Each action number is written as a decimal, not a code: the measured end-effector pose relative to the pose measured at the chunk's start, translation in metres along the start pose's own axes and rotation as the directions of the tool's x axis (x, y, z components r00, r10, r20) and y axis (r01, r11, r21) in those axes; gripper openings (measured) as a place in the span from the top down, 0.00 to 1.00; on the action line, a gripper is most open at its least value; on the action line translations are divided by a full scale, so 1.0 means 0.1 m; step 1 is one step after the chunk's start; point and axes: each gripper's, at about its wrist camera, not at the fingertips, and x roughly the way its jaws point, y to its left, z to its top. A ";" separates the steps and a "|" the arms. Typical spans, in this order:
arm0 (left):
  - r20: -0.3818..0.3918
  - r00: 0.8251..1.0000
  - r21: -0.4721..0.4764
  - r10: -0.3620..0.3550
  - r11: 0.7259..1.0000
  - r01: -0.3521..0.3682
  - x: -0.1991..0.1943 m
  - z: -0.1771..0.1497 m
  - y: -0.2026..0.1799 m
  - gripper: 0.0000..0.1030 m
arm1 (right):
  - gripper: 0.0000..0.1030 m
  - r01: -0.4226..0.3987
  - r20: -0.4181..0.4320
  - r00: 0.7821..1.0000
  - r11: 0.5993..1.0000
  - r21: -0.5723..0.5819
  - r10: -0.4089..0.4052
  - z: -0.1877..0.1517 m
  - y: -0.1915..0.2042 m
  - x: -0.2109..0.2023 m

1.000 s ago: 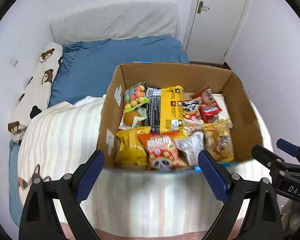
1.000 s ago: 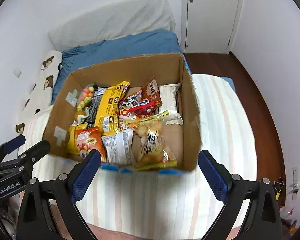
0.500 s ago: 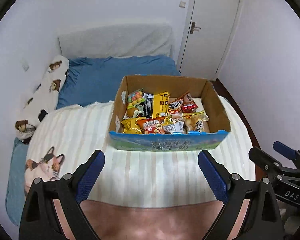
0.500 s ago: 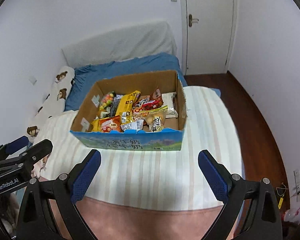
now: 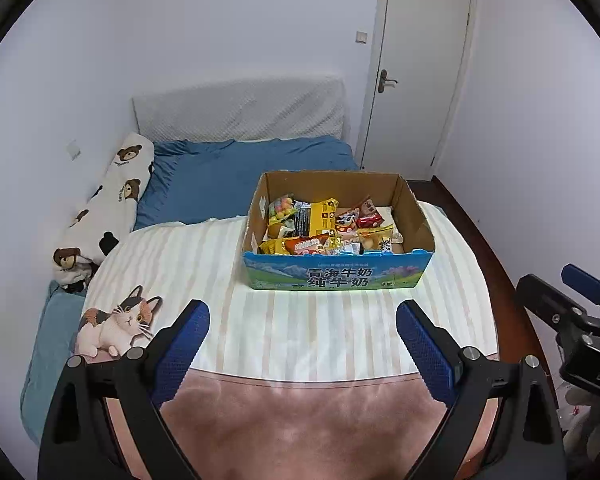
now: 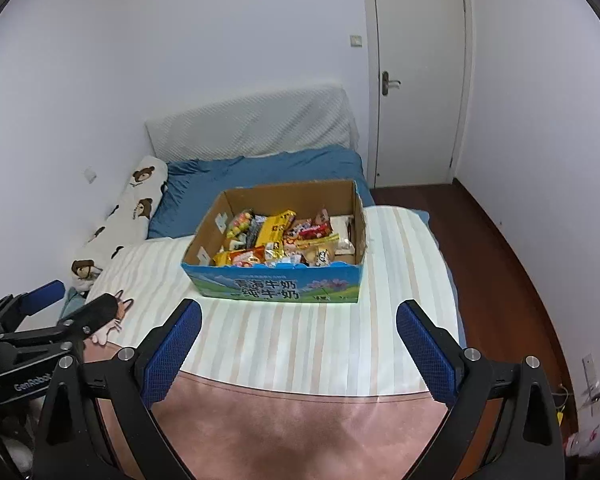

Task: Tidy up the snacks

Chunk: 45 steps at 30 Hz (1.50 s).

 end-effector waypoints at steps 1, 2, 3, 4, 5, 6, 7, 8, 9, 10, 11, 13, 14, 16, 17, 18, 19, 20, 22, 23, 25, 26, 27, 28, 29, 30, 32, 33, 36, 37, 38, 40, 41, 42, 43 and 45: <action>0.007 1.000 0.000 0.002 1.000 -0.002 -0.04 -0.01 0.00 0.07 | 0.03 0.002 0.006 1.000 1.000 -0.006 -0.001 0.00 0.02 -0.05; 0.014 1.000 -0.002 0.004 1.000 -0.004 -0.09 -0.01 0.01 0.07 | 0.03 0.002 0.012 1.000 1.000 -0.011 -0.002 -0.01 0.03 -0.09; 0.018 1.000 -0.004 0.005 1.000 -0.005 -0.11 -0.01 0.03 0.07 | 0.03 0.000 0.017 1.000 1.000 -0.013 0.000 0.00 0.03 -0.13; 0.021 1.000 -0.007 0.003 1.000 -0.003 -0.14 -0.02 0.03 0.07 | 0.02 -0.001 0.021 1.000 1.000 -0.015 0.002 0.00 0.04 -0.17; 0.024 1.000 -0.011 0.000 1.000 0.000 -0.18 -0.01 0.04 0.07 | 0.01 0.000 0.023 1.000 1.000 -0.018 0.001 0.00 0.05 -0.20; 0.028 1.000 -0.013 0.001 1.000 -0.001 -0.21 -0.02 0.04 0.07 | 0.01 0.000 0.025 1.000 1.000 -0.020 0.001 0.00 0.05 -0.23; 0.034 0.999 -0.012 0.002 1.000 -0.002 -0.23 -0.01 0.04 0.07 | 0.01 0.000 0.026 1.000 1.000 -0.020 0.001 -0.01 0.05 -0.26; 0.042 0.999 -0.011 0.007 1.000 -0.007 -0.26 -0.01 0.04 0.07 | 0.01 -0.001 0.026 1.000 1.000 -0.020 0.002 -0.01 0.06 -0.28; 0.047 0.999 -0.011 0.009 1.000 -0.009 -0.27 -0.01 0.05 0.07 | 0.01 -0.003 0.024 1.000 1.000 -0.020 0.003 0.00 0.05 -0.28; 0.051 0.999 -0.011 0.012 1.000 -0.011 -0.27 -0.01 0.05 0.07 | 0.01 -0.006 0.023 1.000 1.000 -0.017 0.006 -0.01 0.05 -0.29; 0.051 0.999 -0.012 0.015 1.000 -0.014 -0.27 0.00 0.04 0.07 | 0.01 -0.004 0.023 1.000 1.000 -0.016 0.004 -0.01 0.05 -0.28; 0.053 0.998 -0.014 0.015 1.000 -0.015 -0.26 -0.01 0.05 0.07 | 0.01 0.001 0.023 1.000 1.000 -0.015 -0.001 0.00 0.04 -0.26; 0.051 0.999 -0.008 0.016 1.000 -0.016 -0.23 0.00 0.04 0.07 | 0.01 0.004 0.021 1.000 1.000 -0.013 -0.004 0.00 0.03 -0.24; 0.041 0.999 0.008 0.015 1.000 -0.015 -0.18 0.01 0.01 0.03 | 0.00 0.010 0.013 1.000 1.000 -0.009 -0.010 0.00 0.02 -0.18; 0.037 0.999 0.016 0.017 1.000 -0.018 -0.13 0.02 -0.01 0.00 | 0.00 0.016 0.013 1.000 1.000 -0.009 -0.016 0.00 0.02 -0.14; 0.038 0.999 0.017 0.021 1.000 -0.021 -0.11 0.02 -0.02 0.00 | 0.00 0.020 0.012 1.000 1.000 -0.008 -0.019 0.01 0.02 -0.11; 0.041 0.999 0.020 0.021 1.000 -0.021 -0.08 0.03 -0.03 0.00 | 0.00 0.024 0.012 1.000 1.000 -0.010 -0.024 0.02 0.01 -0.06; 0.042 0.999 0.022 0.023 0.999 -0.024 -0.04 0.05 -0.04 0.00 | 0.00 0.030 0.012 0.999 1.000 -0.009 -0.030 0.02 0.02 -0.02; 0.043 0.999 0.020 0.028 0.999 -0.029 0.03 0.08 -0.05 0.00 | 0.00 0.038 0.012 0.999 0.999 -0.006 -0.037 0.04 0.01 0.06; 0.039 0.999 0.018 0.032 0.999 -0.033 0.08 0.10 -0.05 0.00 | 0.00 0.042 0.011 0.999 0.999 -0.005 -0.042 0.04 0.00 0.10; 0.035 0.999 0.012 0.031 0.999 -0.031 0.18 0.14 -0.05 0.00 | 0.00 0.051 0.006 0.999 0.999 -0.001 -0.051 0.07 -0.02 0.22; 0.028 0.999 0.009 0.036 0.999 -0.037 0.25 0.17 -0.04 0.00 | 0.00 0.055 0.005 0.998 0.998 0.003 -0.055 0.08 -0.03 0.26; 0.025 0.999 0.008 0.040 0.999 -0.040 0.29 0.19 -0.04 0.00 | 0.00 0.060 0.000 0.998 0.998 0.004 -0.060 0.10 -0.05 0.33; 0.022 0.999 0.007 0.045 0.999 -0.045 0.34 0.21 -0.04 0.00 | 0.00 0.063 -0.003 0.998 0.998 0.008 -0.063 0.11 -0.06 0.37; 0.017 0.998 0.005 0.052 0.999 -0.052 0.40 0.22 -0.03 0.00 | 0.00 0.066 -0.007 0.998 0.998 0.014 -0.066 0.13 -0.08 0.42; 0.011 0.998 0.003 0.054 0.999 -0.054 0.45 0.24 -0.03 0.00 | 0.00 0.069 -0.011 0.998 0.997 0.024 -0.069 0.16 -0.11 0.50; -0.002 0.998 0.000 0.055 0.998 -0.055 0.56 0.26 -0.03 0.00 | 0.00 0.079 -0.011 0.997 0.996 0.034 -0.078 0.19 -0.15 0.60; -0.010 0.998 0.002 0.057 0.998 -0.057 0.62 0.27 -0.03 0.00 | 0.00 0.086 -0.013 0.996 0.995 0.040 -0.086 0.22 -0.17 0.65; -0.032 0.998 0.010 0.057 0.998 -0.056 0.80 0.31 -0.06 0.00 | 0.00 0.101 -0.022 0.995 0.994 0.051 -0.100 0.27 -0.23 0.81; -0.037 0.998 0.012 0.056 0.998 -0.055 0.86 0.33 -0.07 0.00 | 0.00 0.105 -0.025 0.994 0.993 0.056 -0.104 0.30 -0.25 0.87; -0.041 0.997 0.017 0.061 0.998 -0.060 0.94 0.35 -0.09 0.00 | 0.00 0.110 -0.027 0.994 0.992 0.058 -0.108 0.31 -0.26 0.91; -0.046 0.997 0.024 0.061 0.998 -0.060 1.03 0.39 -0.11 0.00 | 0.00 0.124 -0.031 0.992 0.991 0.055 -0.123 0.35 -0.28 1.03; -0.040 0.997 0.027 0.065 0.998 -0.064 1.07 0.42 -0.12 0.00 | 0.00 0.131 -0.033 0.991 0.990 0.052 -0.130 0.36 -0.28 1.08; -0.036 0.997 0.032 0.072 0.997 -0.071 1.12 0.45 -0.13 0.00 | 0.00 0.139 -0.036 0.990 0.989 0.051 -0.138 0.38 -0.29 1.16; -0.038 0.996 0.036 0.076 0.997 -0.074 1.17 0.48 -0.14 0.00 | 0.00 0.143 -0.039 0.989 0.988 0.052 -0.141 0.39 -0.29 1.20; -0.036 0.996 0.035 0.080 0.996 -0.078 1.25 0.53 -0.14 0.00 | 0.00 0.148 -0.048 0.988 0.987 0.057 -0.146 0.41 -0.31 1.30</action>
